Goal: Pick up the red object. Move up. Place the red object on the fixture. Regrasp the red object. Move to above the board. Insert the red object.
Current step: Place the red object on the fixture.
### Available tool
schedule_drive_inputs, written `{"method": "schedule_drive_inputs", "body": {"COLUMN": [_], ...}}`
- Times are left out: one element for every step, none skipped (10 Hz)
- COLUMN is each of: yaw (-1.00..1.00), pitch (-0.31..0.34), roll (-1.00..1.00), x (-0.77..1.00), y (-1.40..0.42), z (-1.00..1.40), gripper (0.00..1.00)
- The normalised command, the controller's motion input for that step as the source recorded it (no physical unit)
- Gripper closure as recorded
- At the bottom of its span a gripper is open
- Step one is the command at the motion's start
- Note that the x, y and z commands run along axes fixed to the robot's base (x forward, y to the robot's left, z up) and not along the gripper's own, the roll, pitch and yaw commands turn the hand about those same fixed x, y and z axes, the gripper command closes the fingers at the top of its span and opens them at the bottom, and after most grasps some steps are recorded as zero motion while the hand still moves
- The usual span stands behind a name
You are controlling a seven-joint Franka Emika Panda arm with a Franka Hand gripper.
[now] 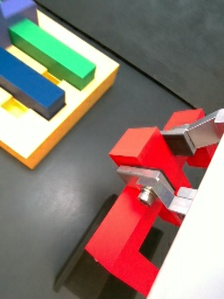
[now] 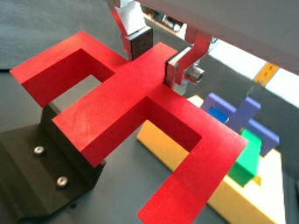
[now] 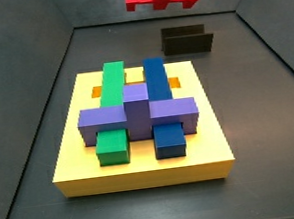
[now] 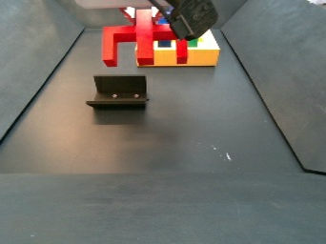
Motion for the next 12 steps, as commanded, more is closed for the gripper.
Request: {"method": "schedule_drive_inputs", "body": {"yaw": [0.0,0.0,0.0,0.08,0.0,0.0,0.0,-0.02,0.0,0.0,0.0,0.0], "pitch": [0.12,0.049,0.086,0.171,-0.011,-0.34,-0.329,-0.34,-0.329,-0.169,-0.117,-0.08], "roll": [-0.61,-0.57,0.0,0.12,0.0,0.0,-0.07,-0.07,-0.03,-0.12,-0.15,-0.19], "x": [1.0,1.0,1.0,0.48,0.0,0.68,1.0,1.0,0.75,0.46,0.35,0.36], "y": [0.0,0.0,0.0,0.0,0.0,0.0,0.0,0.0,0.1,0.08,0.09,0.08], "z": [0.02,0.0,-0.06,-0.04,-0.01,-0.26,-0.26,-0.28,-0.34,-0.34,-0.29,-0.24], "gripper": [1.0,1.0,1.0,1.0,1.0,1.0,1.0,1.0,1.0,1.0,1.0,1.0]}}
